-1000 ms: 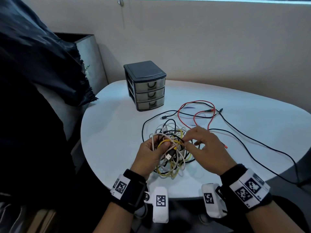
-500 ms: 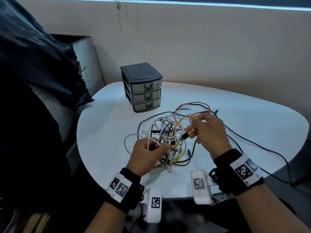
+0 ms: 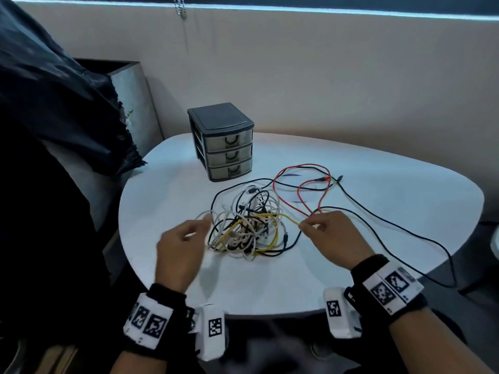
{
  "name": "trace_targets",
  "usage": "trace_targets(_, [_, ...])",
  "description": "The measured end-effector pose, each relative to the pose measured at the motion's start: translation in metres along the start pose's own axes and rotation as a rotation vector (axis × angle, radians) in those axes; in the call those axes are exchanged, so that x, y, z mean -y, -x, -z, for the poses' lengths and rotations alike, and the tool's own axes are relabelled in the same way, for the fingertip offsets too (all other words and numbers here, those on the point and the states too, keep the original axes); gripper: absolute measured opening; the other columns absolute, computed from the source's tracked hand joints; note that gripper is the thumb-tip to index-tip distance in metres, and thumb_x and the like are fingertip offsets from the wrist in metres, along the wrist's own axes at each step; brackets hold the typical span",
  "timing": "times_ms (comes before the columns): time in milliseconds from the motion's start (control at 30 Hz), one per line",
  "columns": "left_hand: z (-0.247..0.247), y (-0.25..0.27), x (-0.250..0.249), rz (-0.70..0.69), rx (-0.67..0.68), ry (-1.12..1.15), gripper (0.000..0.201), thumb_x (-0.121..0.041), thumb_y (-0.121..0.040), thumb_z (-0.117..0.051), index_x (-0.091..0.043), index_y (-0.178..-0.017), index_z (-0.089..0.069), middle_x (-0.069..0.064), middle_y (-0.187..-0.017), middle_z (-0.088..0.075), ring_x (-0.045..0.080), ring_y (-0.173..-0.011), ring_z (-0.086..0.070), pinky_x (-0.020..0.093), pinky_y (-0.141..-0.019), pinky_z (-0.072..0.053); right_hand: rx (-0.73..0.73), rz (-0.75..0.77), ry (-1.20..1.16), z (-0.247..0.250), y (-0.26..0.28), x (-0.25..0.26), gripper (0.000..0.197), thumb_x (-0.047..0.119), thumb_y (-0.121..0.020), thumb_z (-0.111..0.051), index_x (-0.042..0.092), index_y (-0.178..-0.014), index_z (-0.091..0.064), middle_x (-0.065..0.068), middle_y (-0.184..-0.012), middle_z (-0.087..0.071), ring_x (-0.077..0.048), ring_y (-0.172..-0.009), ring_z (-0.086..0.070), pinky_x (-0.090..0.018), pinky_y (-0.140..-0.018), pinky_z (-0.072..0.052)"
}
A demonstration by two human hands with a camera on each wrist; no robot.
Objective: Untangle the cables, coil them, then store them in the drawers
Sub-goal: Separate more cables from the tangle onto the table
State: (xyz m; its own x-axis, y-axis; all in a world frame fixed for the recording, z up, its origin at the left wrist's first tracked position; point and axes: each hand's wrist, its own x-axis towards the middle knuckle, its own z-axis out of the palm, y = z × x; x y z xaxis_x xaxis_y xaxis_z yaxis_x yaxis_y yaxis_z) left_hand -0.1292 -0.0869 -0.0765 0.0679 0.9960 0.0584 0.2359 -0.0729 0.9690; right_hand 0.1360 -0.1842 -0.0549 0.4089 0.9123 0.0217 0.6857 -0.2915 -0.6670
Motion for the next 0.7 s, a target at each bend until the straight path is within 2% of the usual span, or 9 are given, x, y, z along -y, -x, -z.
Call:
trace_targets(67, [0.007, -0.005, 0.000, 0.225, -0.020, -0.013, 0.045, -0.059, -0.089, -0.060, -0.015, -0.090, -0.066, 0.006, -0.080, -0.075, 0.022, -0.060, -0.071, 0.042, -0.072, -0.058, 0.091, 0.006, -0.048, -0.005, 0.005, 0.000, 0.017, 0.029, -0.095, -0.061, 0.024, -0.080, -0.069, 0.013, -0.052, -0.058, -0.009, -0.049, -0.055, -0.028, -0.057, -0.046])
trace_targets(133, [0.000, -0.005, -0.005, 0.553, 0.241, -0.015, 0.066, -0.076, -0.087, -0.044, -0.014, -0.111, -0.053, 0.020, -0.086, -0.075, 0.029, -0.050, -0.065, 0.033, -0.054, -0.053, 0.136, 0.030, -0.125, -0.011, 0.007, 0.003, 0.016, 0.024, -0.096, -0.058, 0.025, -0.083, -0.066, 0.007, -0.066, -0.065, -0.014, -0.054, -0.062, -0.033, -0.057, -0.052])
trace_targets(233, [-0.023, -0.005, -0.015, 0.782, 0.582, 0.167, 0.099, -0.095, -0.070, -0.032, -0.015, -0.125, -0.055, 0.027, -0.097, -0.073, 0.029, -0.050, -0.062, 0.027, -0.045, -0.050, 0.141, 0.143, -0.100, -0.022, 0.007, 0.006, 0.014, 0.023, -0.099, -0.055, 0.026, -0.087, -0.063, 0.009, -0.083, -0.064, 0.003, -0.059, -0.055, -0.013, -0.056, -0.039])
trace_targets(333, [-0.046, -0.016, -0.022, 0.802, 0.650, 0.241, 0.077, -0.079, -0.084, -0.043, -0.011, -0.106, -0.071, 0.025, -0.101, -0.073, 0.032, -0.065, -0.071, 0.031, -0.051, -0.057, 0.176, 0.177, -0.036, -0.028, 0.010, 0.009, 0.012, 0.026, -0.099, -0.056, 0.028, -0.096, -0.066, 0.016, -0.088, -0.063, 0.010, -0.065, -0.051, -0.013, -0.061, -0.033])
trace_targets(400, [-0.054, -0.022, -0.017, 0.828, 0.636, 0.337, 0.045, -0.050, -0.094, -0.054, -0.009, -0.103, -0.070, 0.019, -0.097, -0.075, 0.032, -0.076, -0.075, 0.035, -0.059, -0.060, 0.174, 0.162, -0.065, -0.027, 0.012, 0.008, 0.011, 0.028, -0.098, -0.058, 0.033, -0.097, -0.068, 0.020, -0.094, -0.064, 0.012, -0.072, -0.052, -0.013, -0.067, -0.036])
trace_targets(467, [-0.058, -0.023, -0.008, 0.811, 0.543, 0.496, 0.020, -0.019, -0.102, -0.046, -0.010, -0.111, -0.061, 0.018, -0.091, -0.075, 0.032, -0.072, -0.075, 0.041, -0.058, -0.060, 0.133, 0.146, -0.148, -0.023, 0.015, 0.004, 0.014, 0.027, -0.097, -0.060, 0.038, -0.094, -0.068, 0.020, -0.098, -0.067, 0.006, -0.084, -0.057, -0.017, -0.075, -0.041])
trace_targets(567, [-0.050, -0.018, -0.003, 0.644, 0.388, 0.673, 0.047, 0.013, -0.097, -0.035, -0.019, -0.120, -0.059, 0.013, -0.104, -0.074, 0.032, -0.074, -0.074, 0.042, -0.054, -0.060, -0.036, 0.093, -0.306, -0.017, 0.029, -0.004, 0.016, 0.022, -0.095, -0.062, 0.034, -0.089, -0.071, 0.018, -0.080, -0.067, -0.004, -0.075, -0.059, -0.021, -0.071, -0.047])
trace_targets(633, [-0.043, -0.009, 0.001, 0.523, 0.366, 0.692, 0.054, 0.016, -0.092, -0.039, -0.022, -0.120, -0.063, 0.007, -0.114, -0.072, 0.031, -0.085, -0.073, 0.040, -0.060, -0.060, -0.148, 0.031, -0.434, -0.022, 0.047, -0.010, 0.017, 0.016, -0.095, -0.062, 0.027, -0.086, -0.072, 0.016, -0.065, -0.062, -0.003, -0.062, -0.053, -0.017, -0.062, -0.042])
trace_targets(700, [-0.036, 0.001, 0.008, 0.545, 0.360, 0.656, 0.029, -0.006, -0.091, -0.054, -0.022, -0.112, -0.065, 0.005, -0.109, -0.072, 0.032, -0.094, -0.068, 0.039, -0.070, -0.057, -0.194, -0.056, -0.529, -0.034, 0.067, -0.018, 0.018, 0.010, -0.094, -0.062, 0.020, -0.086, -0.073, 0.012, -0.058, -0.059, 0.000, -0.056, -0.050, -0.011, -0.057, -0.038])
